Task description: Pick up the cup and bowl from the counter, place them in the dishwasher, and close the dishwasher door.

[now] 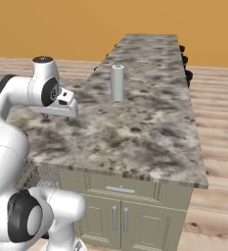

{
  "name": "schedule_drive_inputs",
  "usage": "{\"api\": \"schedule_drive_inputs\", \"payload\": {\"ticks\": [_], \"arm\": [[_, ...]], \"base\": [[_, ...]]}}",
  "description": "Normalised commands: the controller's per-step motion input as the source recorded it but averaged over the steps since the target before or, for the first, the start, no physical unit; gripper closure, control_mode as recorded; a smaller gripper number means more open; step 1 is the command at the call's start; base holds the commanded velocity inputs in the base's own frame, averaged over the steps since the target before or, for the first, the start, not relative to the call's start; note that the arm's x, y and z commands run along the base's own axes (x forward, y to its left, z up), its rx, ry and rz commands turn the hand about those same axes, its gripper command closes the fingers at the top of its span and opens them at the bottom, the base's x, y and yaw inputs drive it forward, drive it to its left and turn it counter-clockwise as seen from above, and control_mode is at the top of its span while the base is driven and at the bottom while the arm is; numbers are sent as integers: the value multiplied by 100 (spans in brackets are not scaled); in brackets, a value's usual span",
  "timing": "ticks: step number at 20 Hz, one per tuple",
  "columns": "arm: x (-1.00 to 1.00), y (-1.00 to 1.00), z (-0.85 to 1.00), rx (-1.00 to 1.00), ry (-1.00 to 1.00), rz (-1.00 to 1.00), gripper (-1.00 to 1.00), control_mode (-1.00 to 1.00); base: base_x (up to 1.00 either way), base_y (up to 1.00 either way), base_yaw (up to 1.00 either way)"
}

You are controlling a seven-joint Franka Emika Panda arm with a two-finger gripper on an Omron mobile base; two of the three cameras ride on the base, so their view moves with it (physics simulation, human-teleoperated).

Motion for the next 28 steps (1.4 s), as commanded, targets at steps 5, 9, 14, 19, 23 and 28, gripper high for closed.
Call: {"api": "schedule_drive_inputs", "payload": {"ticks": [5, 9, 14, 19, 23, 28], "arm": [[0, 45, -8, 0, 0, 0, -100, -100], [0, 47, -13, 1, 0, 0, -100, -100], [0, 46, -17, 4, 0, 0, -100, -100], [0, 47, -15, 4, 0, 0, -100, -100], [1, 50, -14, 2, 0, 0, -100, -100], [6, 50, -12, 2, 0, 0, -100, -100]], "base": [[0, 0, 0], [0, 0, 0], [0, 0, 0], [0, 0, 0], [0, 0, 0], [0, 0, 0]]}}
